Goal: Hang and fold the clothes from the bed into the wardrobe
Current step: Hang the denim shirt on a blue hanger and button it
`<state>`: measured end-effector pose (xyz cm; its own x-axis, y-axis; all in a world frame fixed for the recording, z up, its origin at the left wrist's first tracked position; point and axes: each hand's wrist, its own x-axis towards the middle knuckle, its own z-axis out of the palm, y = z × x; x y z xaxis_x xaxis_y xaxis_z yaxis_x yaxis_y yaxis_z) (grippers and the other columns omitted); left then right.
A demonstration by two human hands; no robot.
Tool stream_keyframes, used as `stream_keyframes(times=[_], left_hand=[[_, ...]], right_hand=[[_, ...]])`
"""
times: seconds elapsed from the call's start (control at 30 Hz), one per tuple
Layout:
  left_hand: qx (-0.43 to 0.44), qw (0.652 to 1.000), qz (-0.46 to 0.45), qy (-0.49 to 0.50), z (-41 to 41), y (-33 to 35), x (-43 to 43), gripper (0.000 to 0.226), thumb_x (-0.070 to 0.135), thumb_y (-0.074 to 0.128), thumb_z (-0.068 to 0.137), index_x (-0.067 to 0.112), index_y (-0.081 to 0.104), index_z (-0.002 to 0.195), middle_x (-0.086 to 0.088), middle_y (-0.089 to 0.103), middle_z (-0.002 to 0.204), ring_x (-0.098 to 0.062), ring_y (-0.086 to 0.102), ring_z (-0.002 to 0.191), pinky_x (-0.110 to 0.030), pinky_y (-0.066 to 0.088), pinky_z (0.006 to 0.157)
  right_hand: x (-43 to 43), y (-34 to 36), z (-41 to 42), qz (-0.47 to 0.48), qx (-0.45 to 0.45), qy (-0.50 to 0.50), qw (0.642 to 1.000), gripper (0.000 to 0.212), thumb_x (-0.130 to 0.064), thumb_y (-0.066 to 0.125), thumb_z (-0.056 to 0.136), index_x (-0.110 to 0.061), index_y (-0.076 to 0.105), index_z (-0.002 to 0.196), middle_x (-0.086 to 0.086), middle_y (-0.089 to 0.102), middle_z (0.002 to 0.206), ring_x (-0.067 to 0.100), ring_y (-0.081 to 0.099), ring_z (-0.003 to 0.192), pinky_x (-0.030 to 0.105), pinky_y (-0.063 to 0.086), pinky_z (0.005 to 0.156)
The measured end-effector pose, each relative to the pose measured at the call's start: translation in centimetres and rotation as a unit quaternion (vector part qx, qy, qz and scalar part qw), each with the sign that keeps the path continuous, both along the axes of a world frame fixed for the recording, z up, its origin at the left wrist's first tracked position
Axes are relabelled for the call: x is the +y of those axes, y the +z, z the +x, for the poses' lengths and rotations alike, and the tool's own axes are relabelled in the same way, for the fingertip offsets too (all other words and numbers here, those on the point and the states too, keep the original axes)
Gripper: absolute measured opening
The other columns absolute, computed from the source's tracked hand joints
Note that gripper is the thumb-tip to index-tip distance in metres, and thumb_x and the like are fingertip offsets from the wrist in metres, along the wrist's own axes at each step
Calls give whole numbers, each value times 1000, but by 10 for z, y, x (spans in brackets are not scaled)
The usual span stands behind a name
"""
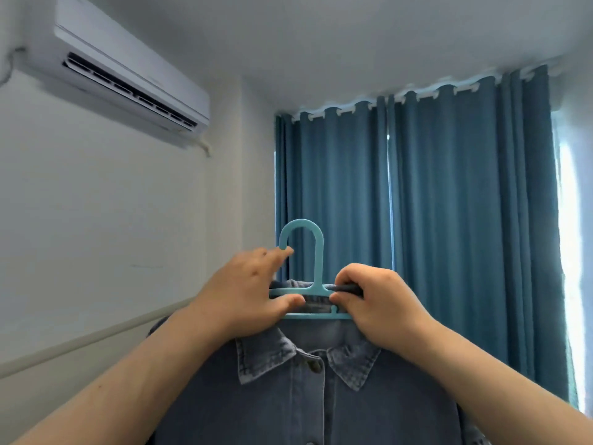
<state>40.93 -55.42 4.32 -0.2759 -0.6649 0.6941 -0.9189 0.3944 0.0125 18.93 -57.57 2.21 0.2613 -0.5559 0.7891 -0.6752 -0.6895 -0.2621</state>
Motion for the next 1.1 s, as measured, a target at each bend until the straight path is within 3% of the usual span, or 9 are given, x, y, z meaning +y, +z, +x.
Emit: stream_keyframes(times=[0.07,0.13,0.23,0.33,0.5,0.67,0.8,0.97,1.1], left_hand=[[15,990,105,92,18,7,14,66,68,47,83,32,39,138,7,57,126,-18,56,113,-34,45,90],[25,987,121,102,29,11,22,38,63,52,81,32,59,101,11,65,99,-16,61,92,-32,46,73],[20,988,96,121,30,16,35,35,48,61,83,18,51,69,2,56,69,-19,56,69,-36,41,62],[-3,986,66,154,17,13,46,32,46,58,88,22,44,71,7,54,71,-19,55,73,-37,40,63],[14,985,-1,172,-11,15,70,24,45,61,85,24,51,83,11,55,75,-18,55,75,-34,41,64],[-41,971,-27,233,-35,11,97,21,41,58,91,23,49,84,3,60,84,-21,52,77,-30,34,65],[-72,958,6,278,-33,6,125,20,36,53,94,23,46,82,2,57,85,-22,54,81,-31,38,68],[3,950,39,309,-10,1,178,18,35,59,91,18,58,84,5,59,78,-18,56,74,-40,48,70],[79,926,-38,367,18,-5,228,36,59,59,79,23,63,81,8,62,72,-12,57,70,-34,48,65]], right_hand=[[-3,2,13,-13,-16,18,1000,18,-28,73,82,-31,57,74,-16,61,71,10,58,73,30,50,70],[-7,5,22,4,-15,46,999,23,-30,73,83,-33,54,71,-19,59,70,4,58,72,24,47,67],[-10,11,25,29,38,70,996,18,-38,70,84,-31,61,71,-18,63,72,0,58,73,22,46,66],[-7,21,17,34,82,50,995,30,-51,64,85,-28,60,66,-10,69,78,9,62,74,33,52,66],[10,25,0,-69,136,-48,987,51,-70,45,85,-23,46,64,-5,53,64,21,54,66,31,40,56],[4,25,-17,50,103,152,982,35,-56,60,85,-25,56,69,-8,56,67,15,53,67,28,38,54],[6,15,-6,61,108,242,962,21,-39,68,84,-23,63,72,-4,59,67,18,55,69,30,41,59],[28,4,39,57,47,270,960,32,-50,72,76,-25,60,60,-6,60,62,11,54,64,31,44,60],[54,3,74,41,39,302,952,28,-50,71,78,-24,65,68,-8,60,64,13,55,66,28,40,56]])
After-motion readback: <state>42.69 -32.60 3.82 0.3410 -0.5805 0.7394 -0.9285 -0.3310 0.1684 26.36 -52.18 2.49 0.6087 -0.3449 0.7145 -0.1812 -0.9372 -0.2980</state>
